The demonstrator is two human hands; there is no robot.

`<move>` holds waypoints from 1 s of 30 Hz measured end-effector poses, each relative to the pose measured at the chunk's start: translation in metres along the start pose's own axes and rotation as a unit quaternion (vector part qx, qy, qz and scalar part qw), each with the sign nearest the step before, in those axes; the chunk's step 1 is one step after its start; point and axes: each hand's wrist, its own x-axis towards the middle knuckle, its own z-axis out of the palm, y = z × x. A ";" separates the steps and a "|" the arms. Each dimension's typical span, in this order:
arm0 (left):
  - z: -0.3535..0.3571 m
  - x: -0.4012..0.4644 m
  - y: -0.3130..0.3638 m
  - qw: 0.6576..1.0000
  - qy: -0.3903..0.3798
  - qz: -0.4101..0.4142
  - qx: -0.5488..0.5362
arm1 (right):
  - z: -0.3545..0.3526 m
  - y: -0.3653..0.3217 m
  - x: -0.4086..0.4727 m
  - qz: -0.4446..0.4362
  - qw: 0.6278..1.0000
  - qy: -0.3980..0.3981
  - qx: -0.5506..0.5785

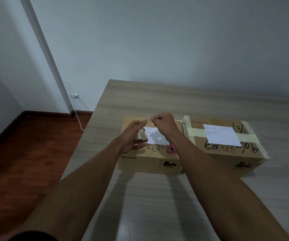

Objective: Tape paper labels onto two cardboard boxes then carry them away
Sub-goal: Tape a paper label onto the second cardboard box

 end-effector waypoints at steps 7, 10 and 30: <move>-0.006 0.006 0.001 0.999 -0.002 -0.028 -0.020 | 0.002 -0.002 0.003 0.013 1.000 0.018 0.000; -0.004 0.005 0.003 1.000 0.006 -0.014 0.003 | 0.001 -0.006 0.001 0.017 1.000 0.023 0.008; -0.007 0.028 0.001 0.999 0.049 0.011 0.016 | 0.010 -0.002 0.007 0.073 0.996 0.036 0.048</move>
